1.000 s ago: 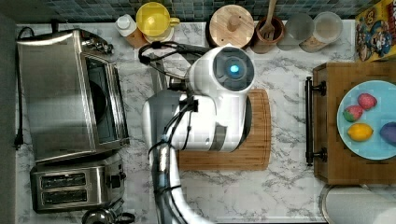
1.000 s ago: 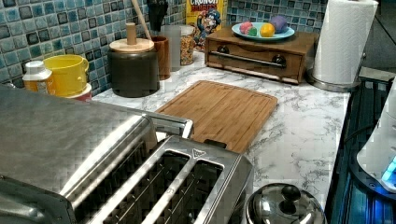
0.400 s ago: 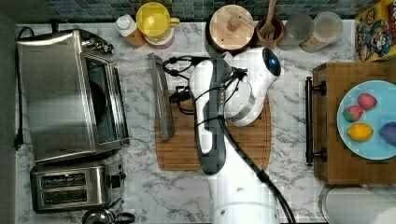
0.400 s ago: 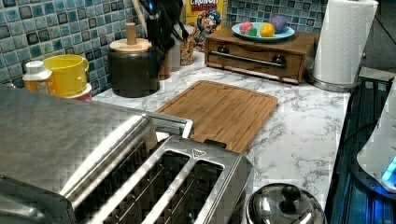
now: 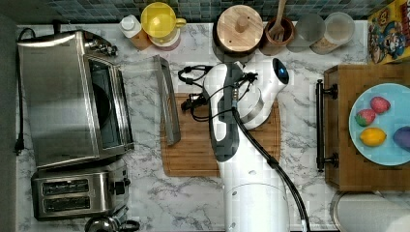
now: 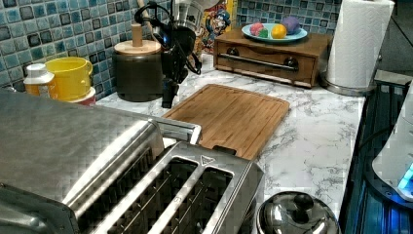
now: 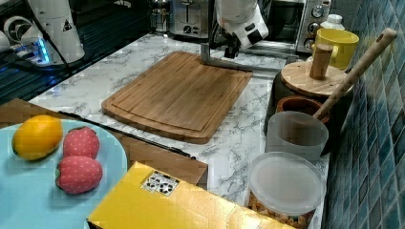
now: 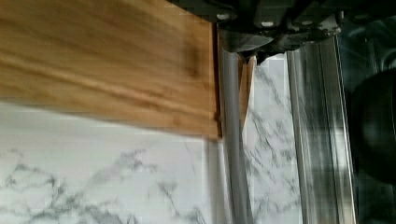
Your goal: Close the oven.
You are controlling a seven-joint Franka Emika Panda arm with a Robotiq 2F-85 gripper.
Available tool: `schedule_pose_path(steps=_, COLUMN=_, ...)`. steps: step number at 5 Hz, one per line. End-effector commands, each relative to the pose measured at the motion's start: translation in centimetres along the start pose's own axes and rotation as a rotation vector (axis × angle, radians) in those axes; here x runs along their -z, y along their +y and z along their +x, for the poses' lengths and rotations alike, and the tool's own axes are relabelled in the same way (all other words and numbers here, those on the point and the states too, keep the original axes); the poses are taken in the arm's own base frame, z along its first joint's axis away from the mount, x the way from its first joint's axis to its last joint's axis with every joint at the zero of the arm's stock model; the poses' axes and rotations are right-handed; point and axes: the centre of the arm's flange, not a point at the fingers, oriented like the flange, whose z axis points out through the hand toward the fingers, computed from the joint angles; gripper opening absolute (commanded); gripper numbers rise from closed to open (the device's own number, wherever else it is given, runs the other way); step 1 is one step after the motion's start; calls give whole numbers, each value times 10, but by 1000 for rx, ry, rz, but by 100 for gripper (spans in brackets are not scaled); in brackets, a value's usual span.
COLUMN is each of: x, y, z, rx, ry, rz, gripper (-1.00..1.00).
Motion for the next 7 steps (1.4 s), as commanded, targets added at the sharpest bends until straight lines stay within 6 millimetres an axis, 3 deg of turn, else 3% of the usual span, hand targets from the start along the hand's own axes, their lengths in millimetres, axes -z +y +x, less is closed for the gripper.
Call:
schedule_pose_path(steps=1, x=38, y=-67, z=59, rx=225, ry=244, rz=-21, gripper=-100)
schedule_pose_path(steps=2, x=27, y=-56, z=67, rx=200, ry=221, rz=-77, gripper=-100)
schedule_pose_path(steps=3, x=19, y=-61, z=72, rx=231, ry=193, rz=-148, gripper=-100)
schedule_pose_path(steps=7, x=-38, y=-87, z=74, rx=183, ry=-15, rz=-49, gripper=-100)
